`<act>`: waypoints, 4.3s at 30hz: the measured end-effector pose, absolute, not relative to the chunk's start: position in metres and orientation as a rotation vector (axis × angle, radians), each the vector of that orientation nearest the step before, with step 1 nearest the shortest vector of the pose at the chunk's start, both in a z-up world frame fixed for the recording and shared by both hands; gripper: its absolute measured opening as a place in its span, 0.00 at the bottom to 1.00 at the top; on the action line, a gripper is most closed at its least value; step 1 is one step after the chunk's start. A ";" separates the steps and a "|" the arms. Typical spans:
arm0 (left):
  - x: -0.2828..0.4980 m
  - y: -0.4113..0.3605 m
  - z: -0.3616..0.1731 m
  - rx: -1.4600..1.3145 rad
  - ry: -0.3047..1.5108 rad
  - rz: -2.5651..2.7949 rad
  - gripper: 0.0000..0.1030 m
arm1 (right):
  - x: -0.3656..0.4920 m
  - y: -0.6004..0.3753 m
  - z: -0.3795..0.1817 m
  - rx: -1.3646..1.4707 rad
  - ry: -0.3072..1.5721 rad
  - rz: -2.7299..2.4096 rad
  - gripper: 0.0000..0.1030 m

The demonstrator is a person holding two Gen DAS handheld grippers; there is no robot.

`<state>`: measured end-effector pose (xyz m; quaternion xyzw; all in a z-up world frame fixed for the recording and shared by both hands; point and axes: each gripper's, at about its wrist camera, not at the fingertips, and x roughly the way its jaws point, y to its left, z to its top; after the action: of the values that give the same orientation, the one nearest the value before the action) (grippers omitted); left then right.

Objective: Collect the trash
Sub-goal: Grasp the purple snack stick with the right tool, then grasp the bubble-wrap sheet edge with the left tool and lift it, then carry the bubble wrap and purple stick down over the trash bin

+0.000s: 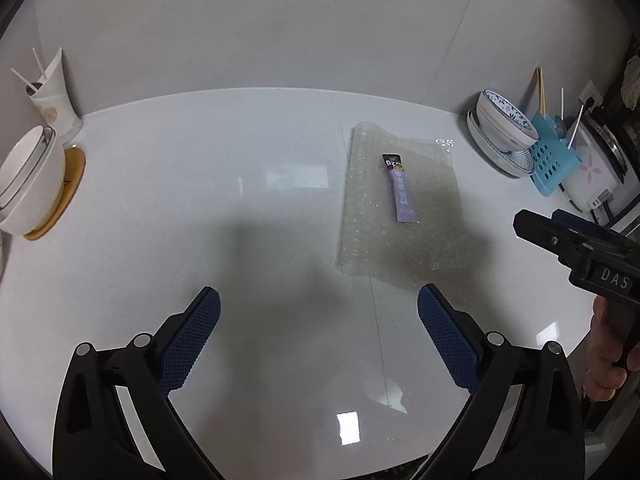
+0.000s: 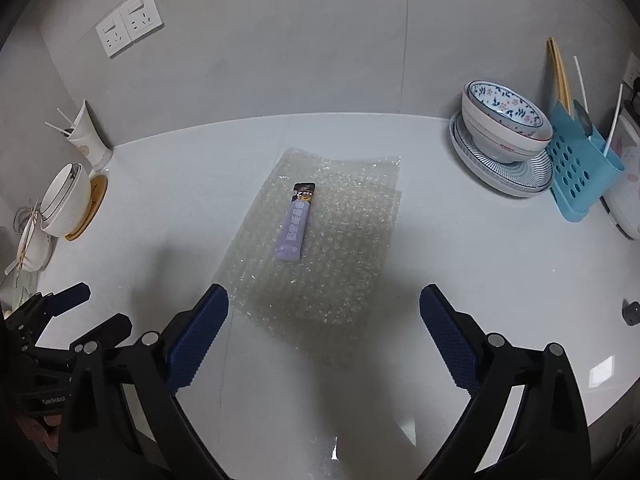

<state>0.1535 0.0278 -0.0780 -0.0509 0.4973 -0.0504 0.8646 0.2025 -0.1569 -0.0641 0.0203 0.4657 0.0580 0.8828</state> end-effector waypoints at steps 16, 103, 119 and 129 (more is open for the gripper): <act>0.198 0.066 -0.099 -0.132 1.113 -0.103 0.94 | 0.330 -0.117 -0.153 0.082 1.195 0.089 0.46; 0.183 -0.064 -0.086 -0.053 1.155 -0.214 0.09 | 0.145 -0.260 -0.056 0.205 1.009 -0.003 0.17; 0.130 -0.056 -0.066 -0.070 1.131 -0.189 0.09 | 0.104 -0.254 -0.048 0.164 0.982 0.049 0.17; 0.098 -0.058 -0.060 -0.083 1.115 -0.182 0.09 | 0.077 -0.251 -0.043 0.147 0.969 0.082 0.17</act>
<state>0.0983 -0.0584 -0.0602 -0.0394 0.5283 -0.0860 0.8438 0.0774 -0.2509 -0.0431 0.0705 0.4654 0.0395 0.8814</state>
